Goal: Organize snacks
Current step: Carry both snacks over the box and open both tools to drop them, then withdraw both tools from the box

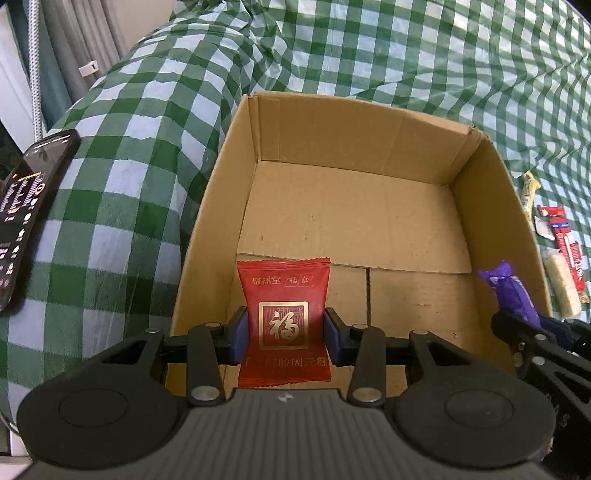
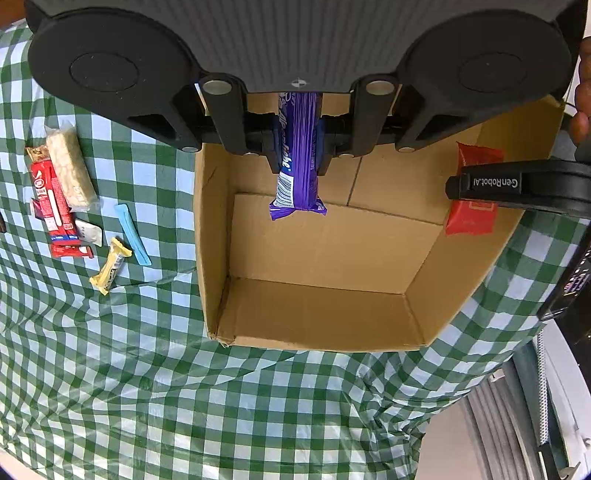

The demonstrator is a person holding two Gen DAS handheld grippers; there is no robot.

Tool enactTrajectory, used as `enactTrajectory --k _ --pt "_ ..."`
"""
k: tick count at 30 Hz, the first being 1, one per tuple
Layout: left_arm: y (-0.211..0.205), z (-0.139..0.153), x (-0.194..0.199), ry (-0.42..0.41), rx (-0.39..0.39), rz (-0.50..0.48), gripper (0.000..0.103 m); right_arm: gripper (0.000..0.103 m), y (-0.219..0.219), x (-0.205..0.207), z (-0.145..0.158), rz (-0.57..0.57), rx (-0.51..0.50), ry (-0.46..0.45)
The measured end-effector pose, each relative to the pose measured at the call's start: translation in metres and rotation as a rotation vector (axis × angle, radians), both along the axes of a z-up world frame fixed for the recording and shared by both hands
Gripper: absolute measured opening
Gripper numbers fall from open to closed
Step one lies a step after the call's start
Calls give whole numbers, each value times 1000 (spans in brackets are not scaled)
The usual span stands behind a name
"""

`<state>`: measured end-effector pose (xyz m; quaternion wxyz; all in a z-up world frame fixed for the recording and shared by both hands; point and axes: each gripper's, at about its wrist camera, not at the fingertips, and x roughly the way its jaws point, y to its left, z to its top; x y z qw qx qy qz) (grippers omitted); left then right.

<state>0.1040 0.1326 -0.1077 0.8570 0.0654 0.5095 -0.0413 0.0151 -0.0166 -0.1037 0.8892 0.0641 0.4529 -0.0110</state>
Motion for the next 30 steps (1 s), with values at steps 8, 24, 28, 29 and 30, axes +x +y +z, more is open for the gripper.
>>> enactTrajectory --k 8,24,28,29,30 --pt "3 10 1 -34 -3 17 103 76 -13 7 2 -66 0 -24" --pt "23 48 -118 -72 17 14 103 96 8 -97 46 -14 32 -66" --pt "24 58 -146 -107 26 4 103 96 9 -120 58 -23 13 -110" --pt "24 61 -153 -117 24 3 103 96 8 -125 61 -30 14 -120" --pt "25 65 -160 -127 22 0 103 96 7 -129 64 -38 16 -129"
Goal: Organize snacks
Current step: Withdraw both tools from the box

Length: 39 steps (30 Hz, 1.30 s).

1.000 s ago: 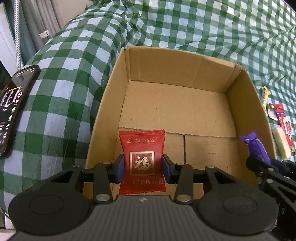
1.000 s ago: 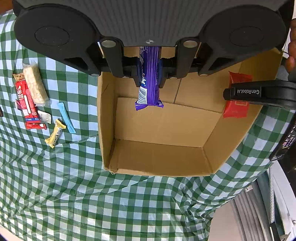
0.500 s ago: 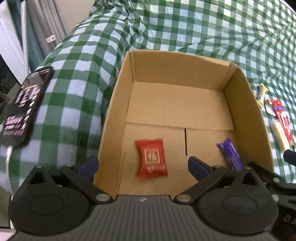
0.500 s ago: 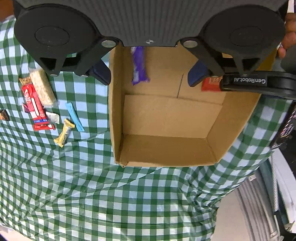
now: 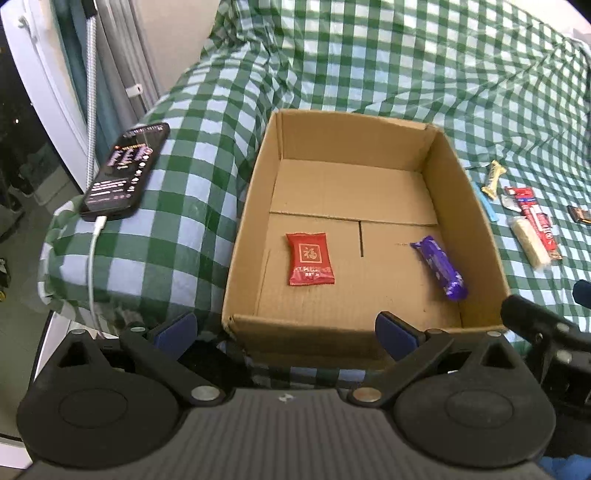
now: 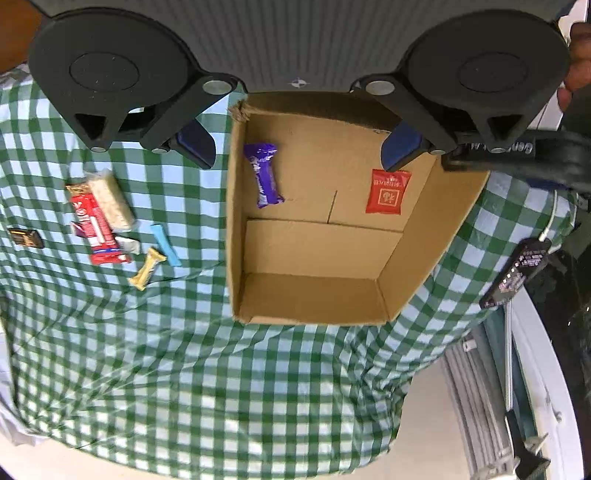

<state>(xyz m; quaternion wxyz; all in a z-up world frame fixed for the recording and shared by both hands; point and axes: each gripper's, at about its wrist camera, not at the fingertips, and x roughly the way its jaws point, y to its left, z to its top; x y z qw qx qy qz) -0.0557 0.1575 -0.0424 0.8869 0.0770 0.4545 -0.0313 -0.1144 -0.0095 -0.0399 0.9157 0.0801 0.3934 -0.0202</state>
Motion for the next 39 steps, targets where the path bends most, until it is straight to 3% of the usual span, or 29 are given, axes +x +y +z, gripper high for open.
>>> enactTrajectory --k 9,18,29,39 --pt "-6 28 -39 -76 -8 -20 103 100 0 -38 22 -19 7 -87" --pt "-13 38 -55 -104 8 -40 103 101 -5 -58 30 -44 25 -128" --pt "-31 34 -47 -76 44 -58 103 102 -16 -60 25 -73 69 -125" --pt "-99 19 -12 6 67 -143 103 102 -69 -60 3 -180 106 -124"
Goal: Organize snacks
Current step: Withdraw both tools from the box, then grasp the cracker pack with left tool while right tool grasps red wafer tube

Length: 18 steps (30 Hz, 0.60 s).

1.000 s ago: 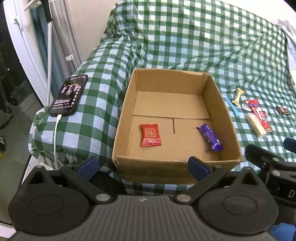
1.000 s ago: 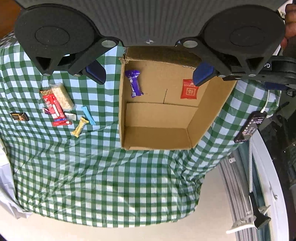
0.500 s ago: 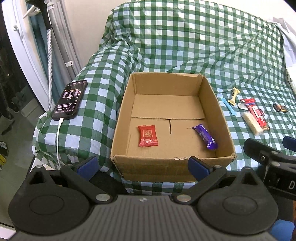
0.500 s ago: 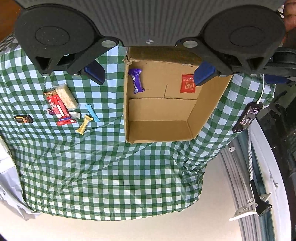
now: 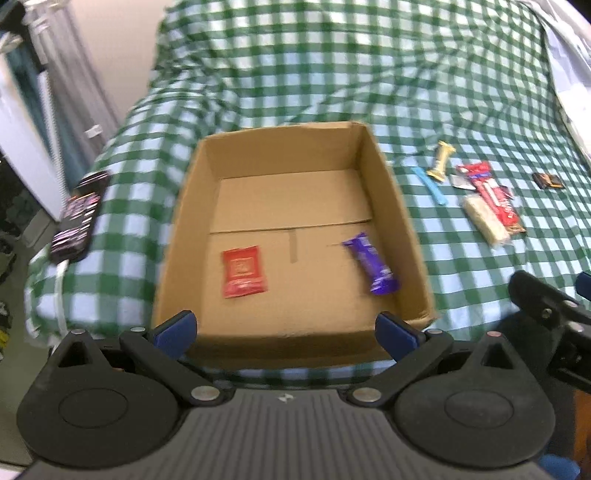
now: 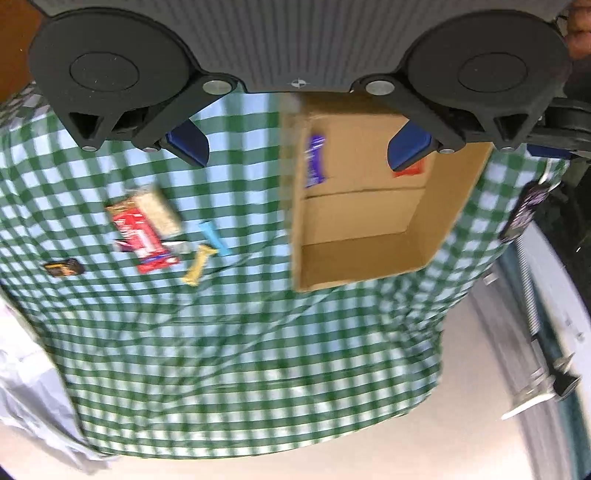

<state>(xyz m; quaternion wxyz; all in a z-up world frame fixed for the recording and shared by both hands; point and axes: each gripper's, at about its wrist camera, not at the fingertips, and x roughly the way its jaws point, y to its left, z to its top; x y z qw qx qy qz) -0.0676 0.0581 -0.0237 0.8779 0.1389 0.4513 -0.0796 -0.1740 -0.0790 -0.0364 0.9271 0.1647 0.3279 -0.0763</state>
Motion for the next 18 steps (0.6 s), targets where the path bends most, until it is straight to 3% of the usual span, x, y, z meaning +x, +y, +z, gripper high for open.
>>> enactTrajectory --k 10,18 --pt "-153 -34 61 63 -7 -163 103 102 -134 -20 -41 -334 21 53" --pt "-283 -96 118 171 -9 -235 103 102 -220 -31 -80 -516 43 114"
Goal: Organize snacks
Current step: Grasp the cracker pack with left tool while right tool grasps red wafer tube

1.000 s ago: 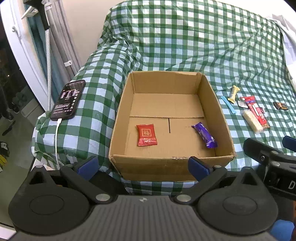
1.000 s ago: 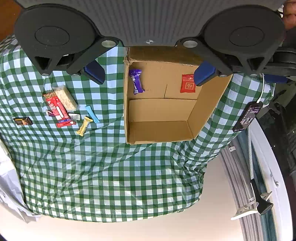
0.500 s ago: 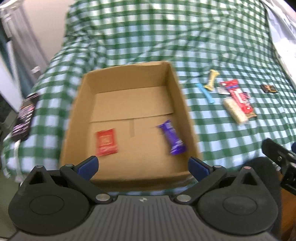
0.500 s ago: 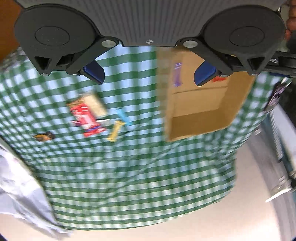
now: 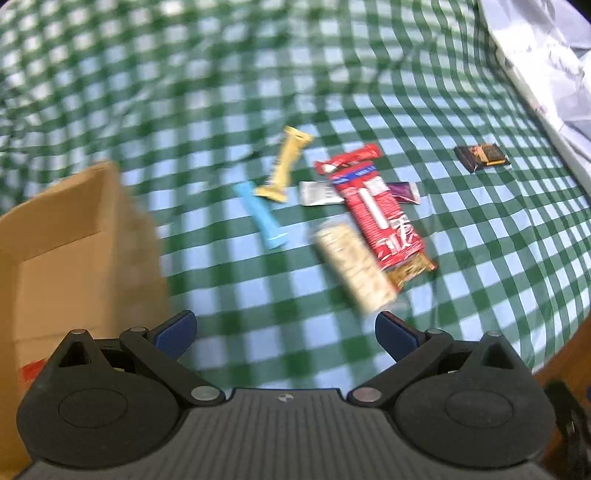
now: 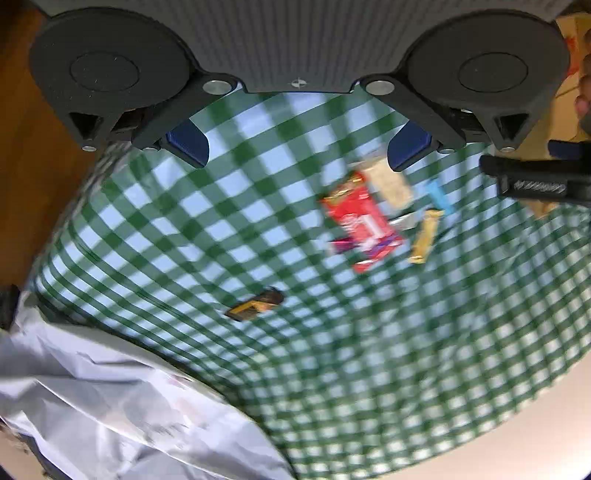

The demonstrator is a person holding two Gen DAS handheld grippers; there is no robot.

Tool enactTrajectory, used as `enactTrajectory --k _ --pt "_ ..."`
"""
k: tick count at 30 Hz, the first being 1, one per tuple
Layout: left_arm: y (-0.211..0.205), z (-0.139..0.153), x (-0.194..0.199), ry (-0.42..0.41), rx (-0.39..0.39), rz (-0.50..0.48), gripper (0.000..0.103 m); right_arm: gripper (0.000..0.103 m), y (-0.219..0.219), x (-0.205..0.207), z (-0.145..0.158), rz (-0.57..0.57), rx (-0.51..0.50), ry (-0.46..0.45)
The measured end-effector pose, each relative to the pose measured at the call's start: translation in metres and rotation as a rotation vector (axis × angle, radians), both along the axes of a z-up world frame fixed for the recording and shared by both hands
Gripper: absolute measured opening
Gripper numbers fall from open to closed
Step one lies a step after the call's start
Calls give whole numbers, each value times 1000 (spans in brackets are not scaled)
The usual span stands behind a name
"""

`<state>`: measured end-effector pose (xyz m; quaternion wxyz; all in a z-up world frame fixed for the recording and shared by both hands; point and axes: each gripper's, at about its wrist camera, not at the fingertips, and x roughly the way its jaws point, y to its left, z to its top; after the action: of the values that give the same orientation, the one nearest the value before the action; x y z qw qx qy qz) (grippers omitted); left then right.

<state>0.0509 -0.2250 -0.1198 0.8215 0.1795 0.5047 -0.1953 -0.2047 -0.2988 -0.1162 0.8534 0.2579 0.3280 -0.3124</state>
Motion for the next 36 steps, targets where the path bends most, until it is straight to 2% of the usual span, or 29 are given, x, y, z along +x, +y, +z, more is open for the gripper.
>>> enactTrajectory --k 5,8,12,14,19,22,25,30,32,33,35,36 --pt "-51 -58 39 61 34 17 103 102 -39 14 -25 -27 5 30" --pt "-73 -93 63 106 81 36 103 102 -61 33 -40 -17 -1 44" --pt "-66 -122 90 164 87 87 103 102 -81 62 -59 -2 -5 67" --pt "-47 -126 100 209 28 106 103 102 -87 76 -66 12 -1 70" --pt "1 -127 115 199 42 118 103 102 -95 119 -80 87 -6 62" --pt "20 -127 126 194 42 125 103 102 -90 156 -91 185 -21 66" --pt "23 -129 132 200 51 93 103 102 -83 196 -106 298 -20 85" --pt "22 -130 140 210 62 89 103 102 -68 255 -138 457 -41 188" --pt "25 -131 144 214 61 89 103 103 -60 263 -150 465 -94 242" --pt "26 -131 144 214 64 89 103 102 -57 264 -151 472 -141 217" --pt "21 -129 142 211 73 96 103 102 -57 266 -152 477 -148 209" --pt "8 -132 137 205 71 97 93 102 -58 266 -152 476 -141 206"
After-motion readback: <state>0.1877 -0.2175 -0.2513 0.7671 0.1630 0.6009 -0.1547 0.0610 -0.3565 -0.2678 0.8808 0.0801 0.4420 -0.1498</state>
